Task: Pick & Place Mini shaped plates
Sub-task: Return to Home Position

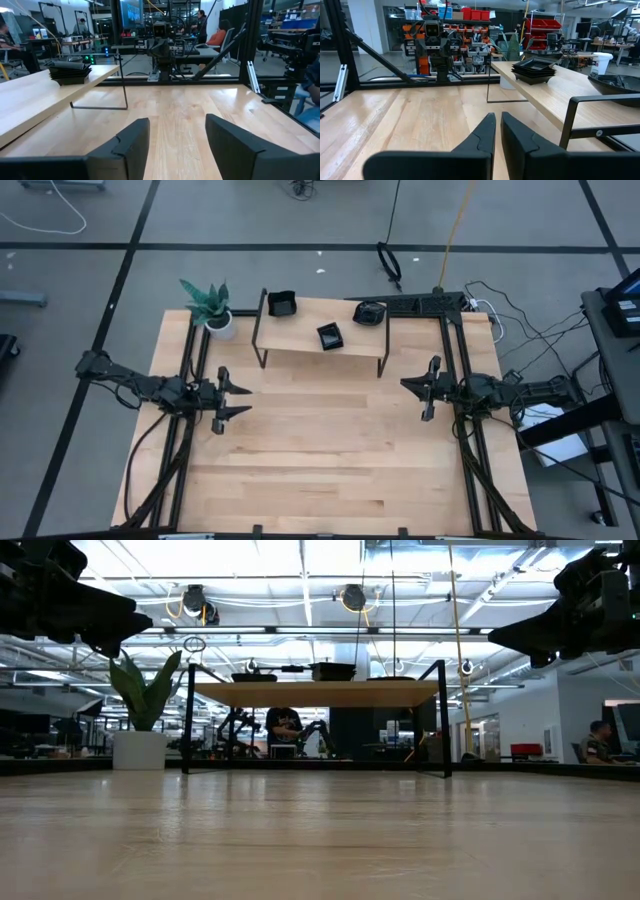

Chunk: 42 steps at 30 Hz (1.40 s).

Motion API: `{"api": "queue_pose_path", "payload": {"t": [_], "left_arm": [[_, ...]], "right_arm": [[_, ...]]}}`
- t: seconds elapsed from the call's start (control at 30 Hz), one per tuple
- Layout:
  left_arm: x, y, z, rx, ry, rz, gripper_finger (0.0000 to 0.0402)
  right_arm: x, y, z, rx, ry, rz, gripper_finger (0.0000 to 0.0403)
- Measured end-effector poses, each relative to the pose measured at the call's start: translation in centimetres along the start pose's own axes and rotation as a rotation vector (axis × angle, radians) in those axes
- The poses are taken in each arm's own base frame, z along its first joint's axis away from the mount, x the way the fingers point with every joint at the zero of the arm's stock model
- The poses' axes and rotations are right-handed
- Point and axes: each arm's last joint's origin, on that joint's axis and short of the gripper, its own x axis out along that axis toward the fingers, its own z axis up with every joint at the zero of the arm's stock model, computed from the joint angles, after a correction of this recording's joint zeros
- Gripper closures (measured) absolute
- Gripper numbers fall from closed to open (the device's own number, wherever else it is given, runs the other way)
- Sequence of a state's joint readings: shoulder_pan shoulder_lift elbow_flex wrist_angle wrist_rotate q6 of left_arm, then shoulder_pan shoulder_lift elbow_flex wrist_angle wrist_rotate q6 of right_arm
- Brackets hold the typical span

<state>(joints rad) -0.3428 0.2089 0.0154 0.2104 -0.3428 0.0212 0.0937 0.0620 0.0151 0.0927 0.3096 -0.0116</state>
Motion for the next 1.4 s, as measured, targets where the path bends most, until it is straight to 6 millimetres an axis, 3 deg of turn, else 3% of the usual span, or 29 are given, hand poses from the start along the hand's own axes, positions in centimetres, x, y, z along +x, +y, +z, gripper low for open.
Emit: {"api": "queue_pose_path", "payload": {"t": [1.4], "left_arm": [[0.00, 0.00, 0.01, 0.000, 0.000, 0.000, 0.0192]], "right_arm": [[0.00, 0.00, 0.00, 0.000, -0.001, 0.000, 0.0383]]}}
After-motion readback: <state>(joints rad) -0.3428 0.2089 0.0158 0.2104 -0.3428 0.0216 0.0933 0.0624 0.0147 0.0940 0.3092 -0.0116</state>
